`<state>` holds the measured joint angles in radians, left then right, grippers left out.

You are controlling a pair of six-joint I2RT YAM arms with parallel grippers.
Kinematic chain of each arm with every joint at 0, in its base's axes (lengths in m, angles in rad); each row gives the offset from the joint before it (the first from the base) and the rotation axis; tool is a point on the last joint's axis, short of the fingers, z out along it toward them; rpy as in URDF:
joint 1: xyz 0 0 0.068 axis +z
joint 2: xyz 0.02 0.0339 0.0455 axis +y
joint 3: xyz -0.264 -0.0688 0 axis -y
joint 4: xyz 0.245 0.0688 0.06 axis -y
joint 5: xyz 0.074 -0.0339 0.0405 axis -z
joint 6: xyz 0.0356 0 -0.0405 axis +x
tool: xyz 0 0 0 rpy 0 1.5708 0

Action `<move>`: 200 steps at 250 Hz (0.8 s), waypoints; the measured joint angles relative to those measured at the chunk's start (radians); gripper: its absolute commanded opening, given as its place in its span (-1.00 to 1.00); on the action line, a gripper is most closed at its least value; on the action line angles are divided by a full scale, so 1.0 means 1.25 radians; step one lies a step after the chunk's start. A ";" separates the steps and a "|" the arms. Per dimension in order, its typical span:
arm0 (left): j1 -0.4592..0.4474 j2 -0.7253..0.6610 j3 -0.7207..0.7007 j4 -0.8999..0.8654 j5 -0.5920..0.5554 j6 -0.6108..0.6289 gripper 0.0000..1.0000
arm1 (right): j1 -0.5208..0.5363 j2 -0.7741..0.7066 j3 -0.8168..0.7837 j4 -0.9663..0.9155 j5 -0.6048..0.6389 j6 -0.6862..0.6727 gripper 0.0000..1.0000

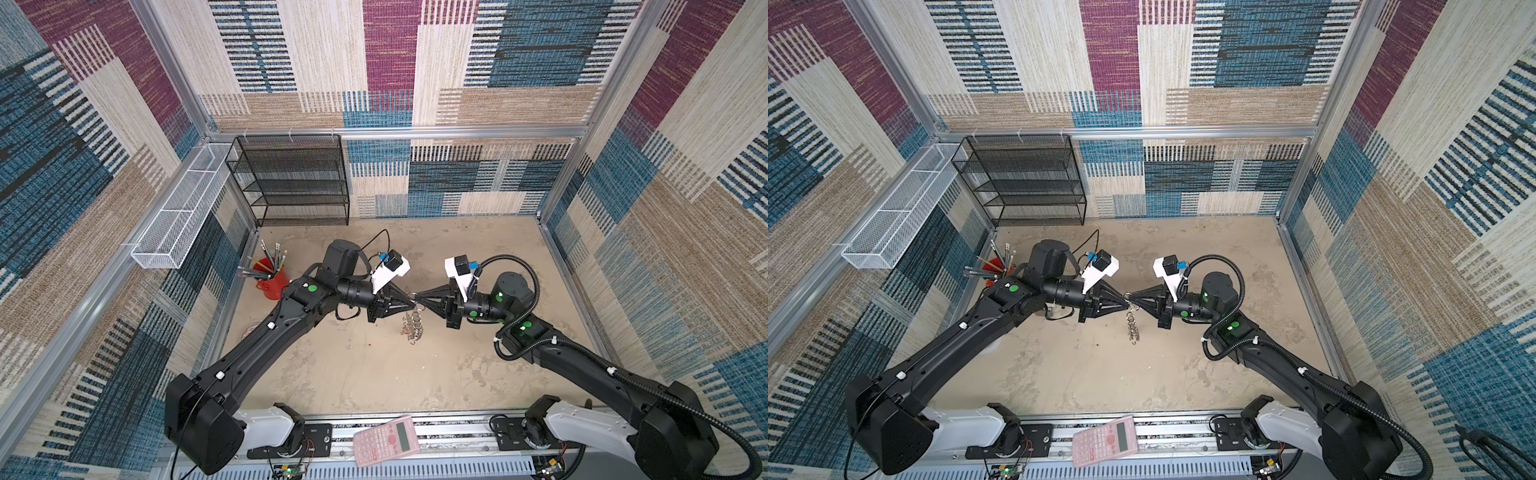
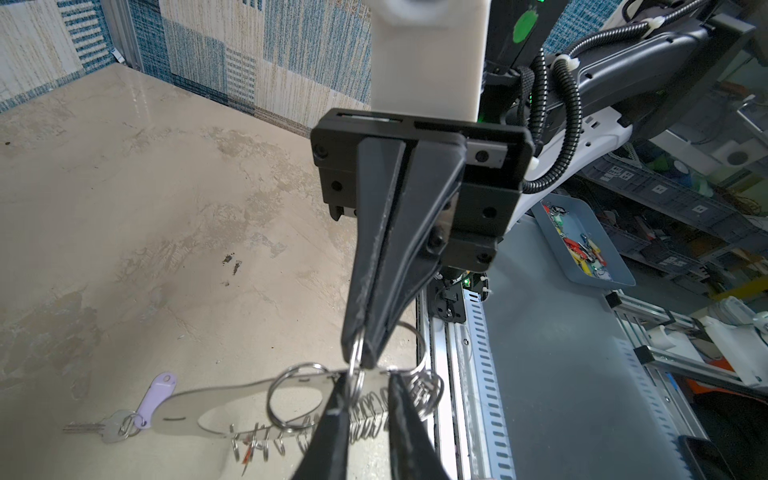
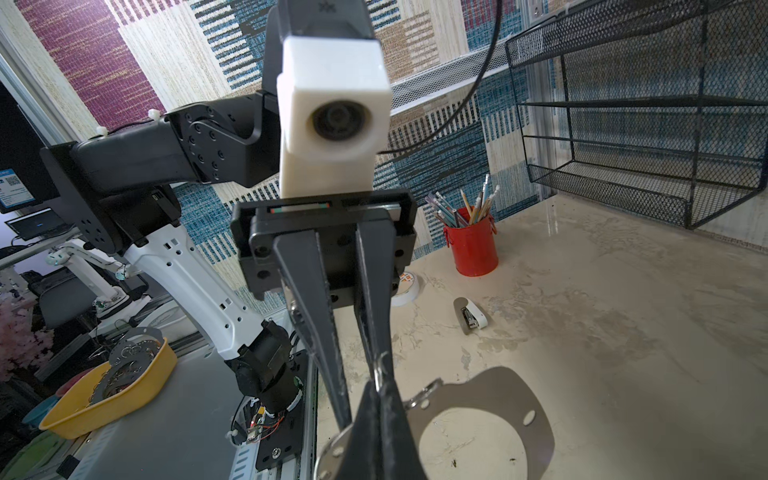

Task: Attach keys to a key ring
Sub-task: Pick up the keyring from the center of the table.

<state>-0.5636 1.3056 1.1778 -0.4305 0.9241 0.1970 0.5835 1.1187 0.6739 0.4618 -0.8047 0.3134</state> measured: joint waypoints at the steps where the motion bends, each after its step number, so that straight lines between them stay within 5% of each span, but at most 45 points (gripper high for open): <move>1: 0.000 0.000 0.000 0.000 0.000 -0.001 -0.58 | 0.000 0.000 0.000 0.000 0.000 0.000 -1.00; 200: 0.003 0.003 -0.005 0.012 -0.001 -0.015 -0.81 | -0.001 0.015 0.000 0.004 -0.014 0.000 -1.00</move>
<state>-0.5594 1.3090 1.1713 -0.4160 0.9226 0.1787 0.5827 1.1370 0.6739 0.4671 -0.8223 0.3130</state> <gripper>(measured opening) 0.124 0.049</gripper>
